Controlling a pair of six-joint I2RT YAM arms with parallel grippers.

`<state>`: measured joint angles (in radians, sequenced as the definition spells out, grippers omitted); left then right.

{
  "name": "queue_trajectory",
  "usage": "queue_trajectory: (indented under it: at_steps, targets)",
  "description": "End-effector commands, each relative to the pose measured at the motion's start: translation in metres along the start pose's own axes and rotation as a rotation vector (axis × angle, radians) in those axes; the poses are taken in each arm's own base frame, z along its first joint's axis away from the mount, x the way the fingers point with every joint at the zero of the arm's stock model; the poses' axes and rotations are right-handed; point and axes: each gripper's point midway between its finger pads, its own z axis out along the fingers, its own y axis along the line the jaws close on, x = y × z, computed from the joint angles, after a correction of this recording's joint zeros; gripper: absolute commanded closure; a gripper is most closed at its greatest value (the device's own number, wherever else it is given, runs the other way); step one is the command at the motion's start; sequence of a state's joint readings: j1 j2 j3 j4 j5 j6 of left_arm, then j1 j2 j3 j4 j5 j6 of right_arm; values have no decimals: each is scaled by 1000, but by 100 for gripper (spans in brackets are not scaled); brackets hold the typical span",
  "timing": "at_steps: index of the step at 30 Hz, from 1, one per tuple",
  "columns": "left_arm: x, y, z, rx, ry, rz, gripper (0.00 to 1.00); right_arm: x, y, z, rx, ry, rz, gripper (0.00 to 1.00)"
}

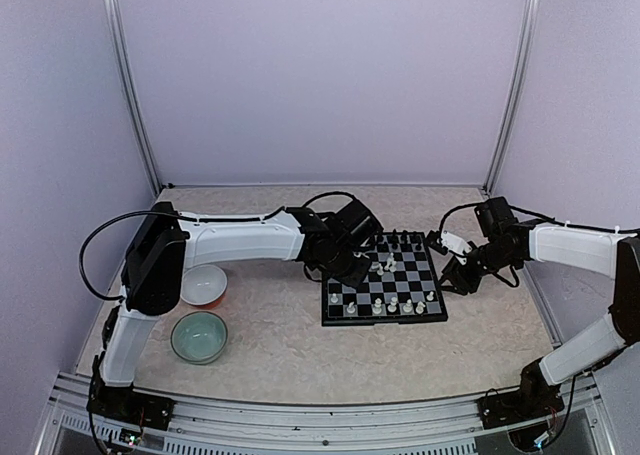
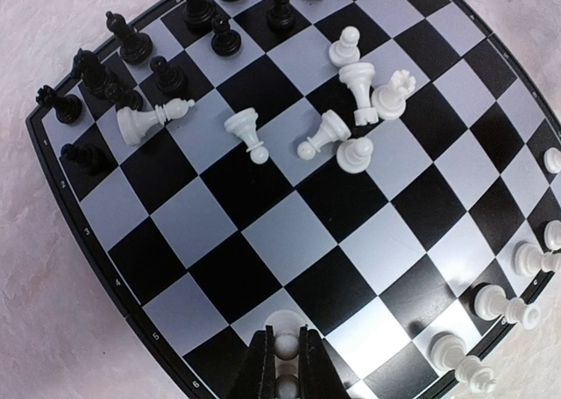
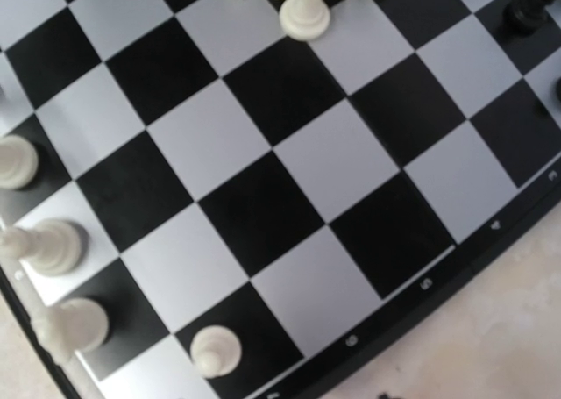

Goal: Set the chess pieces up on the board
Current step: Place the pawn on the chessboard.

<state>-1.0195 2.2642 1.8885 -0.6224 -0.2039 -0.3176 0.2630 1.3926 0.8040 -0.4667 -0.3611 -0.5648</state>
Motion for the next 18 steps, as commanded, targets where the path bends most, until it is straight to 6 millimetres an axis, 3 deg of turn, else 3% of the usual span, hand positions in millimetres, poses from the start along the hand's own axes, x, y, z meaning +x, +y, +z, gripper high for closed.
queue_trajectory:
  at_steps: [1,18]
  targets:
    - [5,4,-3,-5,10,-11,94,8,8,5,-27,27,-4,54]
    - [32,-15,9,34,71,7,95,9,9,8,-34,36,-4,54]
